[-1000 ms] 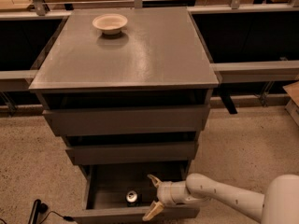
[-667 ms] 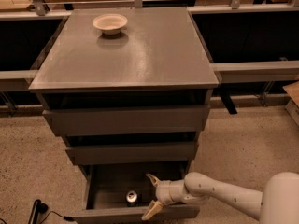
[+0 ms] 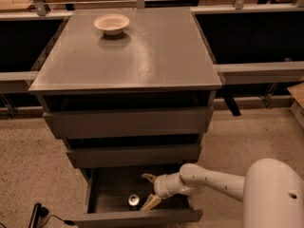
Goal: Pick pepsi can from bottom drawer and place on counter
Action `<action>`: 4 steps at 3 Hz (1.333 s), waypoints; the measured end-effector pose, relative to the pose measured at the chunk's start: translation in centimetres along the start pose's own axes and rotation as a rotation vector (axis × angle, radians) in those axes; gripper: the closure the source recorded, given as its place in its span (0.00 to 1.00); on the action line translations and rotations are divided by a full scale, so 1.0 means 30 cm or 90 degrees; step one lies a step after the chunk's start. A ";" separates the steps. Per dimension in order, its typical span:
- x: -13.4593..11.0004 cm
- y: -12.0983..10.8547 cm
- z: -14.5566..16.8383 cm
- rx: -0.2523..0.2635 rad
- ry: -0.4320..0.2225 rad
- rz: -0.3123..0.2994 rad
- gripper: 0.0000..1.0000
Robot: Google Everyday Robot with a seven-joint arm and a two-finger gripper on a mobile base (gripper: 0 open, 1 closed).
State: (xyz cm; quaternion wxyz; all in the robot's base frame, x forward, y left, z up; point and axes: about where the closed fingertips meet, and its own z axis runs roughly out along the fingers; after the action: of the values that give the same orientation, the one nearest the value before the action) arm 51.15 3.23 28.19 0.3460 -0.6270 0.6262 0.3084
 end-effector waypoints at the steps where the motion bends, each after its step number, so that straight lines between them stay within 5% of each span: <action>1: 0.037 -0.019 0.044 -0.020 0.009 -0.012 0.37; 4: 0.112 0.009 0.144 -0.020 -0.014 -0.030 0.34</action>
Offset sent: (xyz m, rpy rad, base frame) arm 0.0071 -0.0027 -0.0451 0.0304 0.0017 0.0574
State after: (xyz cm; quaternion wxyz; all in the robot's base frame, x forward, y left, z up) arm 51.17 4.86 22.94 0.3499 -0.6435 0.6025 0.3169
